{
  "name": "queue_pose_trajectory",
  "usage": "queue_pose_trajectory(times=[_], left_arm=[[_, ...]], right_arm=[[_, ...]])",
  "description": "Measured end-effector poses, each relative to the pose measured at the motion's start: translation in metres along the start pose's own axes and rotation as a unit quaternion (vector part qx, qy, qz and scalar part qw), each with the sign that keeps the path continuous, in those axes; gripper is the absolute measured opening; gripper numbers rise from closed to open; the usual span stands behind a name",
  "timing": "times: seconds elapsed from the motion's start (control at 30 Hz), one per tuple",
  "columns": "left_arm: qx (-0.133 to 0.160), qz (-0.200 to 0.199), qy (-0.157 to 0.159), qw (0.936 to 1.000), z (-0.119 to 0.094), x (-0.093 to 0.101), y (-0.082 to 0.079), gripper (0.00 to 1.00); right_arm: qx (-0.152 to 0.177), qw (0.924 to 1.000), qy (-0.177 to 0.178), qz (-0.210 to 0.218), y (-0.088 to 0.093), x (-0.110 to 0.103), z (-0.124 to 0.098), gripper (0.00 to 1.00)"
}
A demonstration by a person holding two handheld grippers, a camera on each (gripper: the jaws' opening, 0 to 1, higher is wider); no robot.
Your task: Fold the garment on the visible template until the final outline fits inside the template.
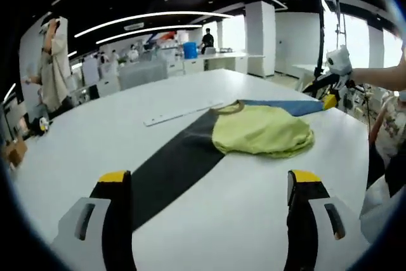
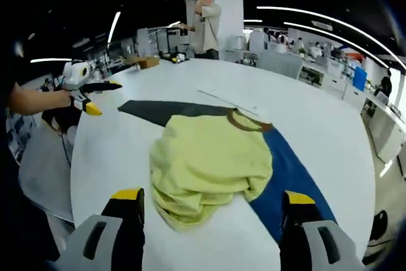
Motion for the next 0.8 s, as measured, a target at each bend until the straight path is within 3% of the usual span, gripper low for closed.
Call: queue_pose_trajectory(times=[0.17, 0.37, 0.47, 0.63, 0.8], left_arm=[[0.002, 0.005, 0.021, 0.9998, 0.000, 0.020, -0.005, 0.99], [0.005, 0.005, 0.049, 0.9988, -0.003, 0.040, -0.008, 0.97], [0.001, 0.014, 0.055, 0.9984, -0.005, 0.047, -0.006, 0.97], [0.000, 0.017, 0.064, 0.9978, -0.007, 0.056, -0.006, 0.96], [-0.007, 0.040, 0.072, 0.9966, -0.006, 0.067, -0.002, 0.95]], right_arm=[[-0.010, 0.9990, -0.023, -0.037, -0.003, -0.030, 0.018, 0.77], [-0.017, 0.9976, -0.050, -0.045, -0.007, -0.061, 0.039, 0.66], [-0.020, 0.9962, -0.063, -0.057, -0.008, -0.076, 0.047, 0.55], [-0.033, 0.9934, -0.073, -0.082, -0.008, -0.093, 0.057, 0.45], [-0.044, 0.9916, -0.077, -0.094, -0.005, -0.100, 0.067, 0.43]])
Point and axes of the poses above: the point that each gripper's makers call its tool centre point, and the gripper's own axes: z roughly forward along the fingers, x roughly to its right, y roughly out of its underside, the point moved 2 cm from there along -z, roughly backward along the fingers, and after that the axes turned 5 degrees about z, right-handed, at the moved point
